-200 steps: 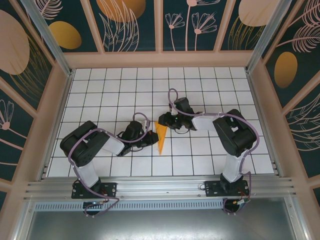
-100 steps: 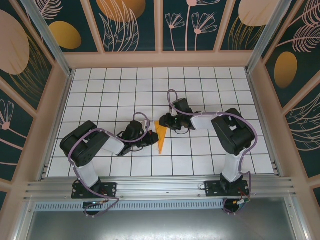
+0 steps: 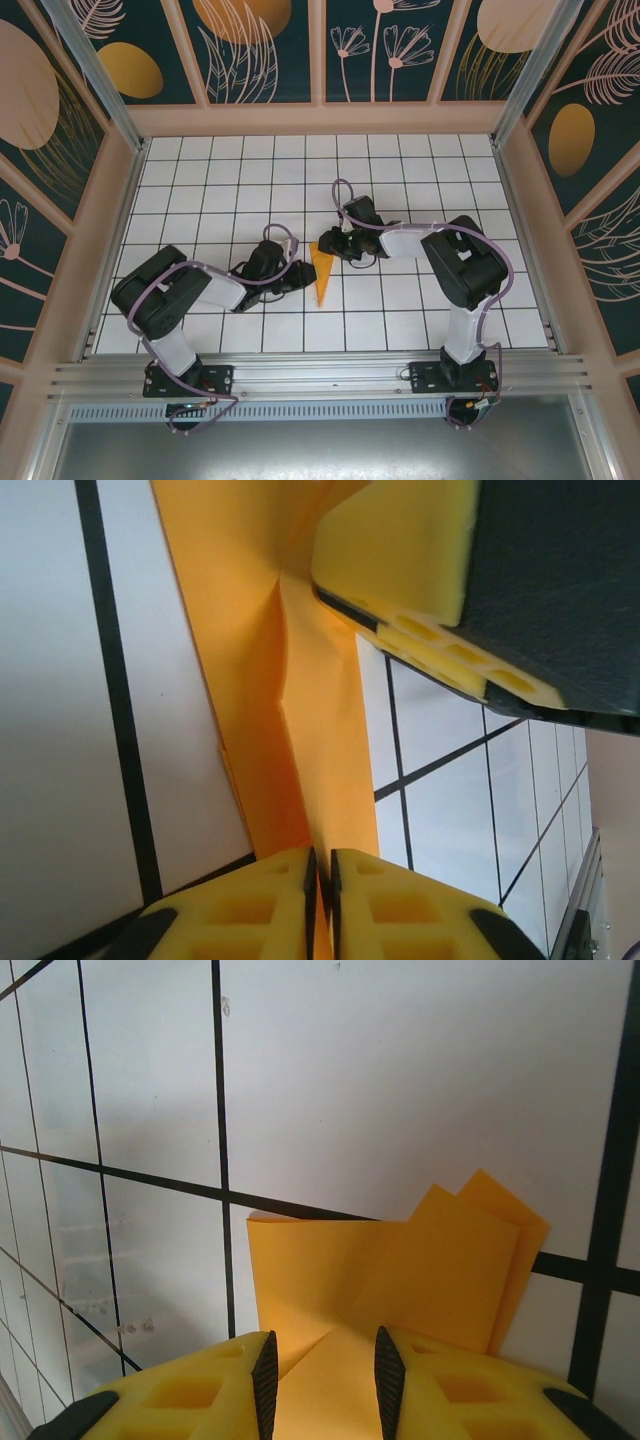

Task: Fold a paper plane with a square sheet of paper (fold left side to right side)
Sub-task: Fold the wing for the fifth time at the center of the table.

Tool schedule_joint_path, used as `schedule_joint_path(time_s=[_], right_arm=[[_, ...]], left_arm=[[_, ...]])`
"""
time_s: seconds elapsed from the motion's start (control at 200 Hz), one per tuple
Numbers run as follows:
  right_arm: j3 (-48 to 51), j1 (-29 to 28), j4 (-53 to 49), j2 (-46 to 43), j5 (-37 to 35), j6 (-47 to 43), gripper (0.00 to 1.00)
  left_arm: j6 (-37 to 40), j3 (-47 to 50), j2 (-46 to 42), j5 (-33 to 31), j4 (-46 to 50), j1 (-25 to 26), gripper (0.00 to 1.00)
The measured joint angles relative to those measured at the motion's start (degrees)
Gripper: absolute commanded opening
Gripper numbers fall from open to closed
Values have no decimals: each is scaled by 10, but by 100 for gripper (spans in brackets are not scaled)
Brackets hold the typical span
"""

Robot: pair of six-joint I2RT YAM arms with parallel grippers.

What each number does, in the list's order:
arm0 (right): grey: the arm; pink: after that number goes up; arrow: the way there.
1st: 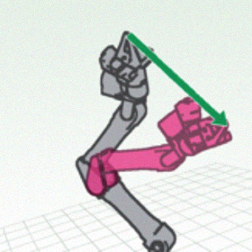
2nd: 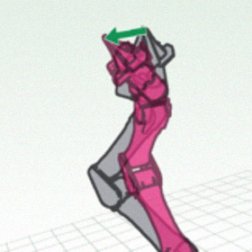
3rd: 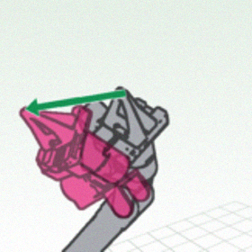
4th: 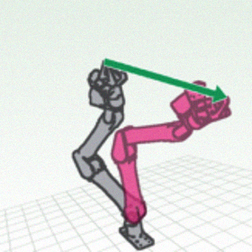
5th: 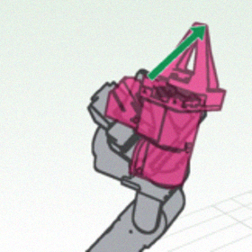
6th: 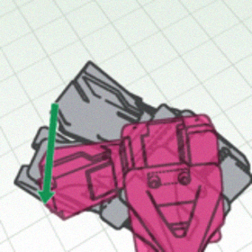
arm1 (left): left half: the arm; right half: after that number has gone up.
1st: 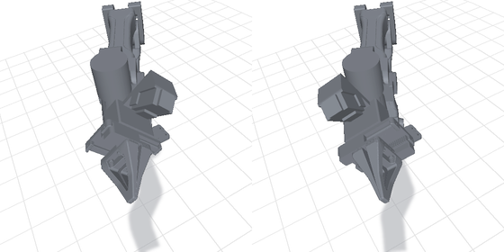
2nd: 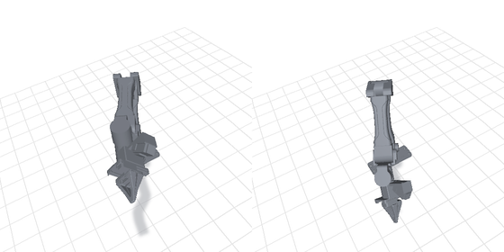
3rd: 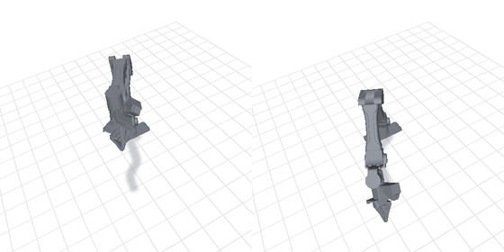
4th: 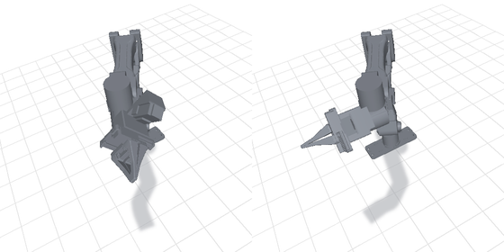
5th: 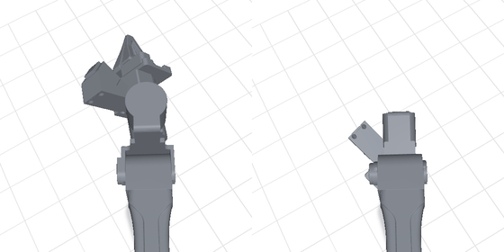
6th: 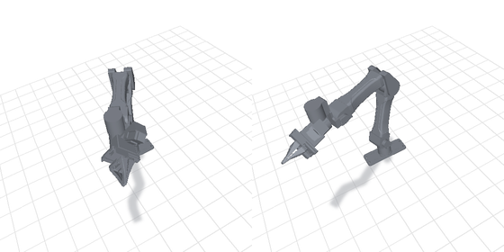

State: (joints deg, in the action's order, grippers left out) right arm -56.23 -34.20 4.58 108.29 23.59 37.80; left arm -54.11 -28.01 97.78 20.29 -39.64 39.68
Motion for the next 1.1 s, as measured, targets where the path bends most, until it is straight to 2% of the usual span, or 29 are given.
schedule_joint_path(time_s=[0.085, 0.325, 0.671, 1.101], right_arm=[[0, 0, 0, 0, 0, 0, 34], [0, 0, 0, 0, 0, 0, 34], [0, -1, 0, 0, -1, 0, 34], [0, -1, 0, 0, -2, 0, 34]], left_arm=[[1, 3, -37, -4, 19, 0, 22], [-4, 6, -104, 18, 34, 0, 13], [-32, 5, -57, 83, -5, 13, 12], [-32, -2, -5, 84, 1, 27, 14]])
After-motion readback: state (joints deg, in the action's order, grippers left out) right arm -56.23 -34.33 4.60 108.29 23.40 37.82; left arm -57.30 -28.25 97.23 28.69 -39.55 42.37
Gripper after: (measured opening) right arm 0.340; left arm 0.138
